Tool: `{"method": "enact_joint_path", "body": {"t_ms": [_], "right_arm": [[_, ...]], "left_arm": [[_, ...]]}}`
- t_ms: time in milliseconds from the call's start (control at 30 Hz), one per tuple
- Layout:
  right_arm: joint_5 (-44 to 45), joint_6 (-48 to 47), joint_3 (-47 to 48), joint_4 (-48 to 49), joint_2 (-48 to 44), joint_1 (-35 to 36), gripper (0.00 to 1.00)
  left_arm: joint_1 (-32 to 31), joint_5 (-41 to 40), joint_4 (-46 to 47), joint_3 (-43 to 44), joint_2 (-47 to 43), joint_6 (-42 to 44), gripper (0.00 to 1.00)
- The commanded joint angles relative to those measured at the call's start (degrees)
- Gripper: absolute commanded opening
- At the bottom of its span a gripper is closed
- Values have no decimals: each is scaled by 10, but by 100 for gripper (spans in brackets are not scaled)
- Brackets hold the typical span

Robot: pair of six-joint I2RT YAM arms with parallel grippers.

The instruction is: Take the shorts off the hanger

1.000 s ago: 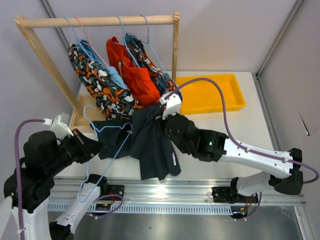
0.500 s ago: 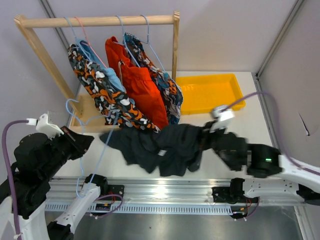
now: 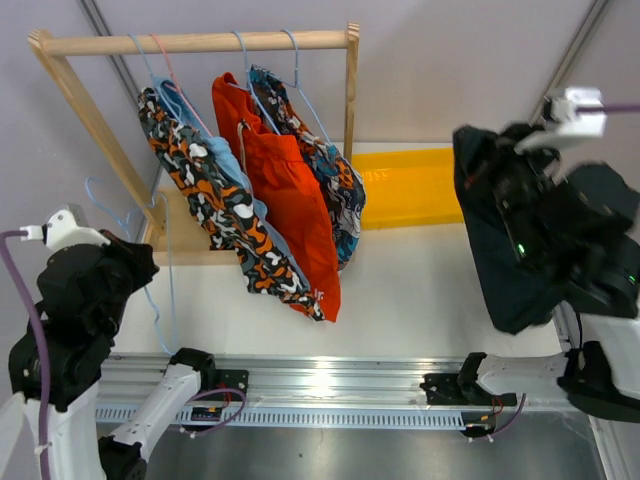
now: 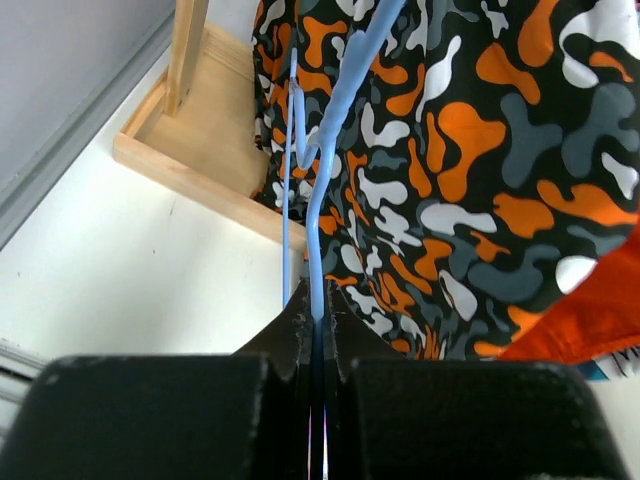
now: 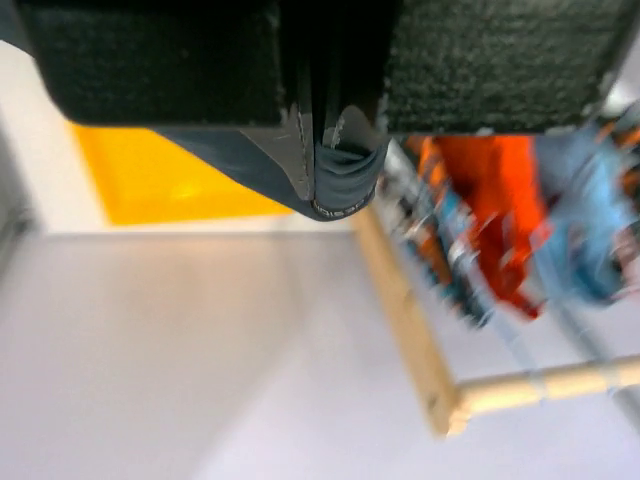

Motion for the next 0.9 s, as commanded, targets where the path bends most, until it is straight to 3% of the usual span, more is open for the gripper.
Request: {"method": "enact_joint_path", "body": {"t_ms": [0,100,233,367,467,633,867], "right_arm": [[-200,-23,101,-20,88,-159,0],[-333,1,172,-24,153,-262,0],[-429,2,223,36,209,-399,0],[-468,11,314,53,313,-479,0],[-509,42,330,80,353,-517,0],[-530,56,277,129,381,-520,0],[-544,85,6,254,355,-525,0]], "left_arm": [[-1,-24,82,-28,25,27,0],[-1,-28,113,-52,25,41,0],[-1,-32,150,-79,26,64,0],[-1,-29,171,-106,25,83,0],[-1,-33,182,-123,21,93,0],[-1,-36,196,-141,19,96,0],[-1,-37,211,-147,29,88,0]]}}
